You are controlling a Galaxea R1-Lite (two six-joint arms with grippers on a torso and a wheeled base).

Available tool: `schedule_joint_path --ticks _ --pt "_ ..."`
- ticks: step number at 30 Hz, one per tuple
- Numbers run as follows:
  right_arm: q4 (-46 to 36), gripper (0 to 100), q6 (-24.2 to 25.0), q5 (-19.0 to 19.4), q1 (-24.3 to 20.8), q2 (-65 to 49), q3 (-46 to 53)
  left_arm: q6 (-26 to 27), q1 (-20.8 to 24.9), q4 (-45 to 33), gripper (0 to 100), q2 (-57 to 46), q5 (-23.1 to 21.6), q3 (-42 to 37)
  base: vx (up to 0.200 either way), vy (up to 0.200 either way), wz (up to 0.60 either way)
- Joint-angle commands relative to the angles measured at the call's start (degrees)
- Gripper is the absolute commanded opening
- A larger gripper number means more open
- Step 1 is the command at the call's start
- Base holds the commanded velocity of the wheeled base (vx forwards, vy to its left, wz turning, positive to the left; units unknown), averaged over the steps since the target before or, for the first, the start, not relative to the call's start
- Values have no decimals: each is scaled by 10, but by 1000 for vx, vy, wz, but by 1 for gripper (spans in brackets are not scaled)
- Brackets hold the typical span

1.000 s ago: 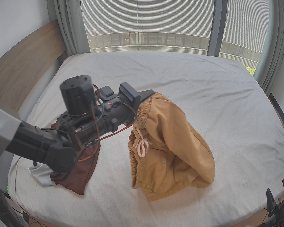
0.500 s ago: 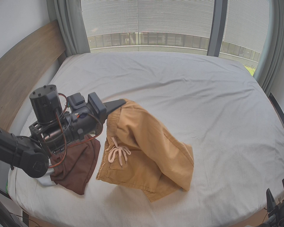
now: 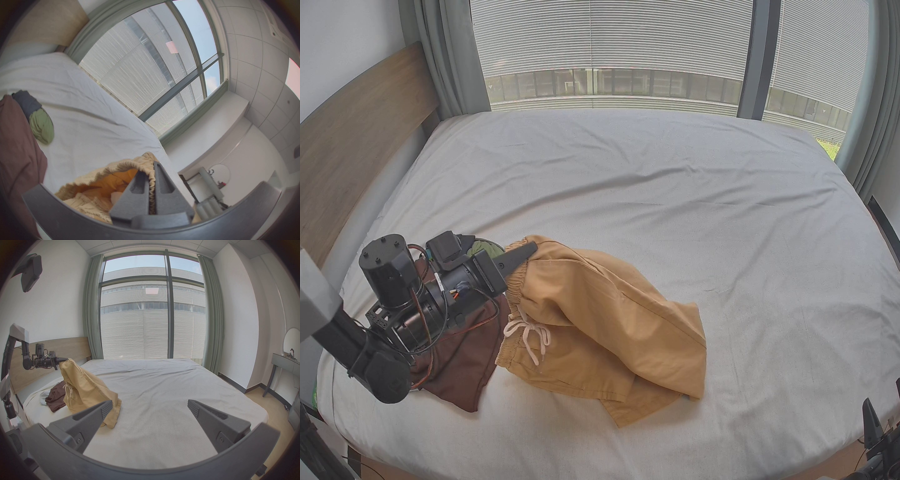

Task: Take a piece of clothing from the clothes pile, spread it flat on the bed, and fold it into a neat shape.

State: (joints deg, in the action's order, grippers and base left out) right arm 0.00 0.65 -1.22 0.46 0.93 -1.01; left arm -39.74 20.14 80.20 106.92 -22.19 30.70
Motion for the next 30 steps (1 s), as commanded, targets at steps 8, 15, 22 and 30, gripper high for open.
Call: schedule_joint_path --ticks 8,15,22,30 --pt "-1 100 -1 0 1 -9 10 78 -58 60 0 110 45 -5 0 0 0" --pt "-1 100 4 0 1 -9 10 78 -59 60 0 105 45 -3 0 0 0" --pt "2 100 15 -9 1 -9 10 78 -58 60 0 96 45 -3 0 0 0" --pt "3 100 16 -16 2 -9 10 77 -57 60 0 86 44 -4 0 0 0"
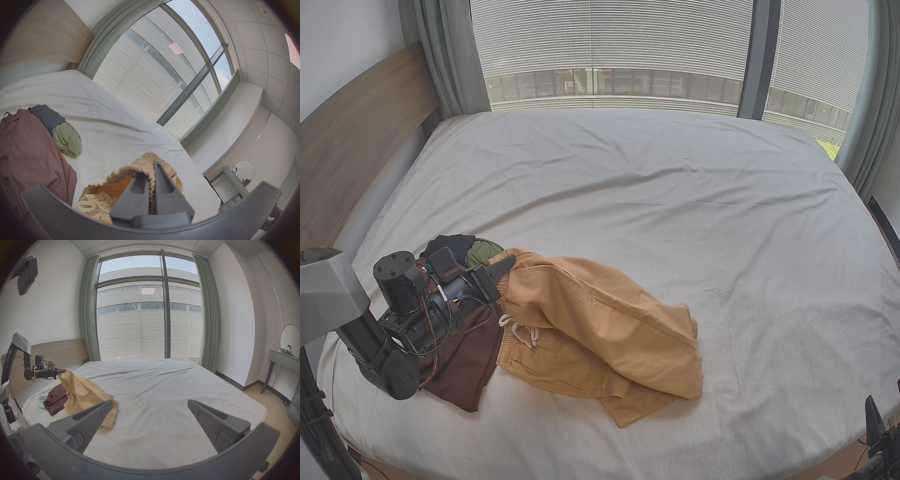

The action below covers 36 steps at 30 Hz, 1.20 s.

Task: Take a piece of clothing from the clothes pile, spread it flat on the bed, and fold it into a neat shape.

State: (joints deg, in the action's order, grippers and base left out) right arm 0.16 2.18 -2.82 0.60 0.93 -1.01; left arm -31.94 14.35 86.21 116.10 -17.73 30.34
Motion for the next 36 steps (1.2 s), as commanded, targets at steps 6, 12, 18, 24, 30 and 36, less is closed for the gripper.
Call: schedule_joint_path --ticks 6,12,18,24,30,36 --pt "48 100 17 4 5 4 -72 -1 7 1 0 -17 1 -5 0 0 0" --pt "45 100 36 33 -18 132 -202 -1 19 -7 0 -47 0 -8 0 0 0" --pt "70 100 114 70 -64 256 -218 -1 20 -8 0 -54 0 -8 0 0 0" --pt "125 100 121 101 -87 396 -287 -2 32 -7 0 -63 1 -15 0 0 0" --pt "126 100 115 101 -118 483 -348 -1 43 -14 0 -90 3 -28 0 0 0" --pt "129 100 121 106 -136 568 -381 0 47 -22 0 -104 3 -36 0 0 0"
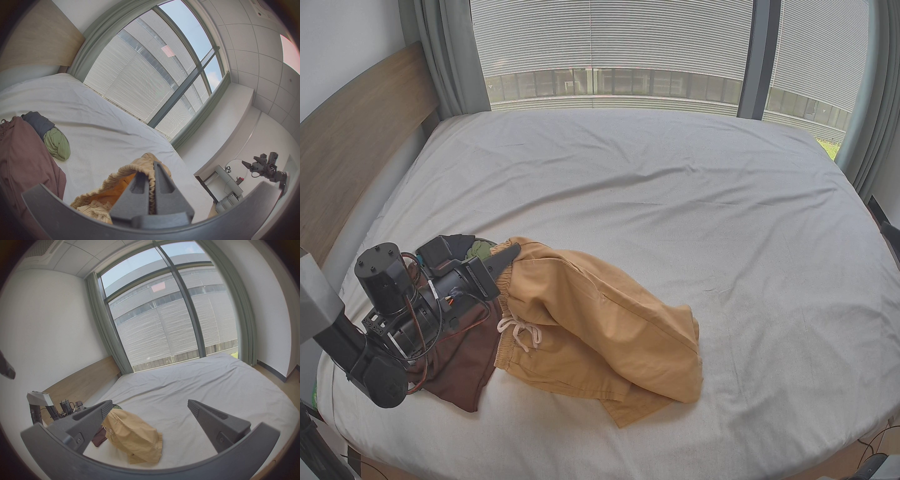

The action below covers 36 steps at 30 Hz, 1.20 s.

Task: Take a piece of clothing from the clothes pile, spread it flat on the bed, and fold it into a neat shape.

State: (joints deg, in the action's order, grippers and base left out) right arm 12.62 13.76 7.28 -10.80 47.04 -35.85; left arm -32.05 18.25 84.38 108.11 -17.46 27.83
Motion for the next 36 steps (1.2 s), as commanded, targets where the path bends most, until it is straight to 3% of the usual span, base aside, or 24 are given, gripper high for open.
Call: schedule_joint_path --ticks 1,5,16,25,36 --pt "5 100 7 5 -24 113 -30 1 9 -3 0 -26 1 -12 0 0 0" --pt "21 100 21 9 -27 140 -11 1 16 -5 0 -33 1 -15 0 0 0" --pt "171 100 39 13 -29 270 57 1 15 -4 0 -28 1 -19 0 0 0" --pt "260 100 107 66 -23 362 77 1 16 -4 0 -25 0 -20 0 0 0" --pt "298 100 115 114 17 431 105 1 10 -4 0 -22 1 -20 0 0 0"
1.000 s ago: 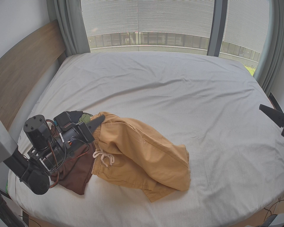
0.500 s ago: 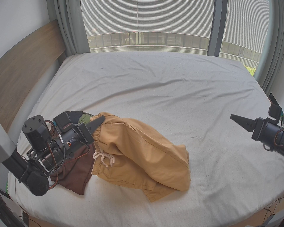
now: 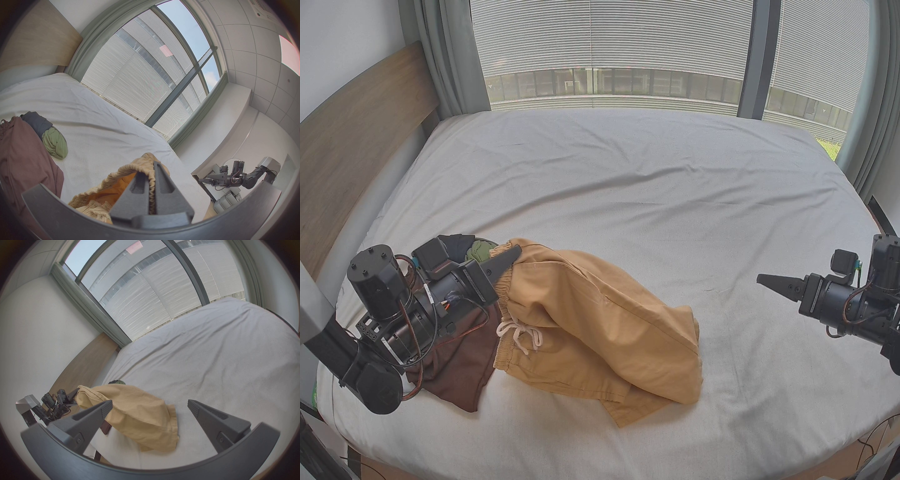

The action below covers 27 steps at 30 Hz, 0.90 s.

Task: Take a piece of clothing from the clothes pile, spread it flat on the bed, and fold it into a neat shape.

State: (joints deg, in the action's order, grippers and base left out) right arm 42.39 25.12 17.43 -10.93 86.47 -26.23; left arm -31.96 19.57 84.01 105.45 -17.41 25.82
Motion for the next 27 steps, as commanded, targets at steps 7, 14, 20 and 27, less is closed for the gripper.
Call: schedule_joint_path --ticks 7,14,20,27 --pt "1 100 3 59 34 75 20 0 -12 2 0 14 0 4 0 0 0" --pt "20 100 3 65 34 142 25 0 -28 1 0 22 0 6 0 0 0" --pt "113 100 26 64 28 259 32 0 -32 1 0 30 0 14 0 0 0" --pt "248 100 84 62 -12 389 29 1 -46 0 0 31 0 17 0 0 0"
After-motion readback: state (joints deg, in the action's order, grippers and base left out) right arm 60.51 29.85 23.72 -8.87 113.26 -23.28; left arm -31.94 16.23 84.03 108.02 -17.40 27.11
